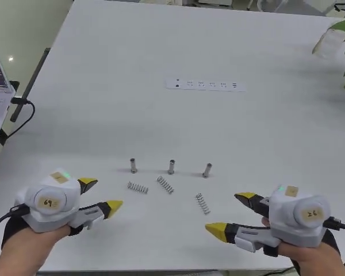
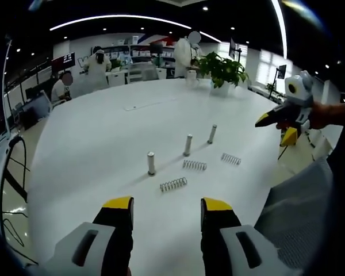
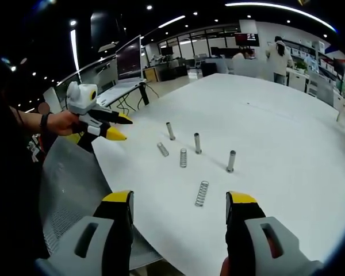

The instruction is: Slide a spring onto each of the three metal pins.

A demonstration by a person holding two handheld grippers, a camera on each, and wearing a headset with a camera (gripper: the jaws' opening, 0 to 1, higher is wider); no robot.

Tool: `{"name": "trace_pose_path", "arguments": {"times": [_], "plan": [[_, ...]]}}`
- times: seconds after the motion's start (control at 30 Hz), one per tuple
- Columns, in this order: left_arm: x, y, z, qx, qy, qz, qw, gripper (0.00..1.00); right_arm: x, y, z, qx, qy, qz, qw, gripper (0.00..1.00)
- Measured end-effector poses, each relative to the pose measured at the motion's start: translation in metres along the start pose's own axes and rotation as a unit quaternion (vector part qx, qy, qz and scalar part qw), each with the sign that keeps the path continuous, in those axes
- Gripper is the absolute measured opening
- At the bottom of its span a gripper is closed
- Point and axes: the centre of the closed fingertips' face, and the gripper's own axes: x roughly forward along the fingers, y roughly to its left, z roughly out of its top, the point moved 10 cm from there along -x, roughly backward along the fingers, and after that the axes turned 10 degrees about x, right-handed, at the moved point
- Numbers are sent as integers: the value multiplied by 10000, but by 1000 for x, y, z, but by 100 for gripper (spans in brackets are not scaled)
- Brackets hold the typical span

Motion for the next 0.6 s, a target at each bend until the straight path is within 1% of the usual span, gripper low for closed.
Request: {"name": "trace_pose_path", "arguments": {"times": [0.13, 0.27, 0.43, 0.5, 0.6], "plan": [[-1, -2, 0, 51, 41, -46, 10000, 41, -1, 0, 0, 1, -7, -4, 10000, 64], [0, -3, 4, 194, 86, -111, 9997, 41, -1, -1, -1, 22, -11, -8, 10000, 64], [5, -3, 11, 541, 169, -242, 9981, 41, -3, -2, -1, 10, -12, -14, 10000, 64], [7, -3, 12, 634, 190, -276, 9974, 41, -3, -2, 0, 4, -14, -23, 10000, 64], [11, -5, 16, 888, 264, -404, 9949, 40, -4, -1, 0, -8, -16, -26, 10000, 64]]}}
